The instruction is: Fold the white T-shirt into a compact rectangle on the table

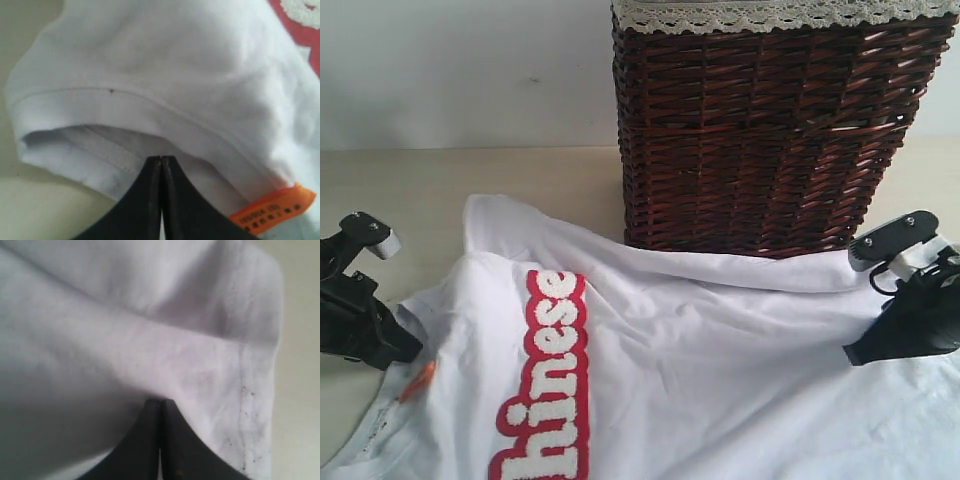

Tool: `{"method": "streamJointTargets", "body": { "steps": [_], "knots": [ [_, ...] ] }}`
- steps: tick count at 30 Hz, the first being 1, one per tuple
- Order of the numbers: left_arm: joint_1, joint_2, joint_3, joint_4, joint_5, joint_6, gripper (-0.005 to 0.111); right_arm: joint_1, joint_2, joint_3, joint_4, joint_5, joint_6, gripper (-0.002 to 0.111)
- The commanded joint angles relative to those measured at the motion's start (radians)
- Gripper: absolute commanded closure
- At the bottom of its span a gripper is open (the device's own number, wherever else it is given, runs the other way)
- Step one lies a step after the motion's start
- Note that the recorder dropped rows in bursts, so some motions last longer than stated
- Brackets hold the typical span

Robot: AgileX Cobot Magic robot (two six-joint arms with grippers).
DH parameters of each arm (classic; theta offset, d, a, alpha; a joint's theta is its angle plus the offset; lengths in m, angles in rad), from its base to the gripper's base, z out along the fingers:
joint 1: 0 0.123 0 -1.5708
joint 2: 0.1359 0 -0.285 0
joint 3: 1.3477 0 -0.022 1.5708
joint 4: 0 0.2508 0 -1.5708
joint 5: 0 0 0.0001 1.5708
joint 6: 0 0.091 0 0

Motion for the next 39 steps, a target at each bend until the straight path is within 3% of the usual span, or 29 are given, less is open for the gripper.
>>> {"method": "streamJointTargets", "body": {
  "steps": [1,7,14,23,25,27,28,29,32,33,35,39],
  "knots": [
    [0.003,-0.006,0.006,-0.004,-0.009,0.002,0.107,-0.058,0.058,0.008,0.029,0.030,0.000,0.108],
    [0.003,0.002,0.022,0.007,-0.042,0.002,0.107,-0.070,0.058,0.008,0.029,0.087,0.000,0.108],
    [0.003,0.002,0.049,0.036,-0.117,0.002,0.107,-0.070,0.052,0.008,-0.008,0.282,0.000,0.108],
    [0.003,-0.160,0.027,0.027,-0.382,0.003,0.107,-0.070,-0.119,0.008,-0.026,0.235,0.000,0.108],
    [0.003,-0.248,-0.014,-0.054,-0.336,-0.003,0.107,-0.070,-0.195,0.008,-0.006,0.230,0.000,0.108],
    [0.003,-0.305,-0.041,-0.164,-0.100,0.014,0.107,-0.068,-0.261,0.008,0.097,0.303,0.000,0.108],
    [-0.014,-0.307,-0.053,-0.266,0.016,0.102,0.107,-0.068,-0.279,0.008,0.137,0.386,-0.034,0.108],
    [-0.026,-0.297,-0.055,-0.337,0.052,0.172,0.107,-0.068,-0.284,0.008,0.137,0.441,-0.080,0.108],
    [-0.097,-0.230,-0.055,-0.617,0.043,0.565,0.107,-0.068,-0.293,0.008,0.152,0.610,-0.180,0.108],
    [-0.115,-0.196,-0.068,-0.726,0.025,0.591,0.106,-0.068,-0.311,0.008,0.184,0.625,-0.180,0.108],
    [-0.128,-0.110,-0.130,-0.810,0.014,0.591,0.098,-0.068,-0.349,0.008,0.234,0.607,-0.183,0.108],
    [-0.130,0.100,-0.318,-0.817,-0.004,0.538,0.082,-0.068,-0.385,0.008,0.257,0.644,-0.183,0.108]
  ]
}}
